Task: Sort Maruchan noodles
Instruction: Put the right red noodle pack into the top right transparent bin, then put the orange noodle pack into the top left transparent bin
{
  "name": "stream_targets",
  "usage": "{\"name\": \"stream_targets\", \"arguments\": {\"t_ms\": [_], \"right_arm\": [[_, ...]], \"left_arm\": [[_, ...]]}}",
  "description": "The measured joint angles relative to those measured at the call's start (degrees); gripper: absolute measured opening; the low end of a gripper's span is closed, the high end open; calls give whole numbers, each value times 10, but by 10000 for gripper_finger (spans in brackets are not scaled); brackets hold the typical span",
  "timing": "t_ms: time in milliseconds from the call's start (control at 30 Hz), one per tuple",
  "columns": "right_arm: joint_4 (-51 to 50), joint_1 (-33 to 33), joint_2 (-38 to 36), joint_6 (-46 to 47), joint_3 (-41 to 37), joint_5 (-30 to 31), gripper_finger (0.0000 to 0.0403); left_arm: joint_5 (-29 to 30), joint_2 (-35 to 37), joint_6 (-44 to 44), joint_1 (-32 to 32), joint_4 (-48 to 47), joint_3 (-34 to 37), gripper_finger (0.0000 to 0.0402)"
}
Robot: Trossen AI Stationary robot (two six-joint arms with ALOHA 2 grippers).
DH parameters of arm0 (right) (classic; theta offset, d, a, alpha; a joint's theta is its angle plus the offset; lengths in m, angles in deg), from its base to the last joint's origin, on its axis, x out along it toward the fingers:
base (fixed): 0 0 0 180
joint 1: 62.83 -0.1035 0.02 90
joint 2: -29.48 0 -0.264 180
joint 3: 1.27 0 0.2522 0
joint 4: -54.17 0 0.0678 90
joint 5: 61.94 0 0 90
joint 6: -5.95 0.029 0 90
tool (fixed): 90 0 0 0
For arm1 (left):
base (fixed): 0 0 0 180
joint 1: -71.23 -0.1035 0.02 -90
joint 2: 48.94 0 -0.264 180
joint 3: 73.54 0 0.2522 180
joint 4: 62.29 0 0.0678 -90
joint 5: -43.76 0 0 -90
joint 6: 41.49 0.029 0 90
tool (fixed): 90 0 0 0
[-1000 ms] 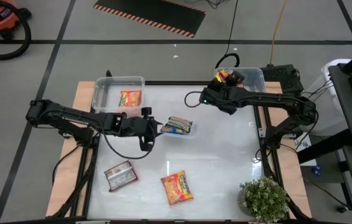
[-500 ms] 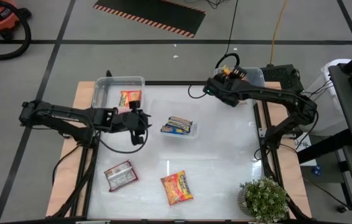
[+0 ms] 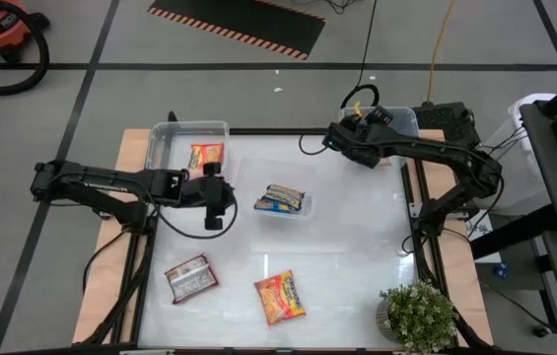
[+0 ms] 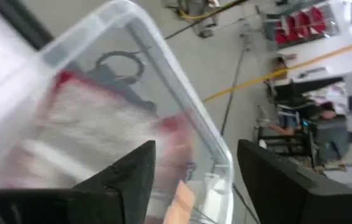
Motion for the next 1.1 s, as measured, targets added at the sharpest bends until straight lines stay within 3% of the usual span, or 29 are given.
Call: {"name": "stream_targets", "arguments": {"t_ms": [233,367,567,767,933,1100], "right_arm": [[-6,-19,-5,67,0,26,233],[-2,-64,-33,137,0,24,233],[31,-162,-102,253,0,-48,233],[103,-269,-123,263,0,-126,233],[147,-351,-120,262,0,-120,233],[196,-412,-120,248,-1,-78,233]], "left_arm": [[0,2,-13,0,-14,0,186],[-8,2,-24,0,-17,-1,186],[-53,0,-28,1,-14,0,186],[-107,0,-38,1,-5,0,186],[-125,0,-57,11,3,0,186],[-104,4,-60,31,28,0,186]]}}
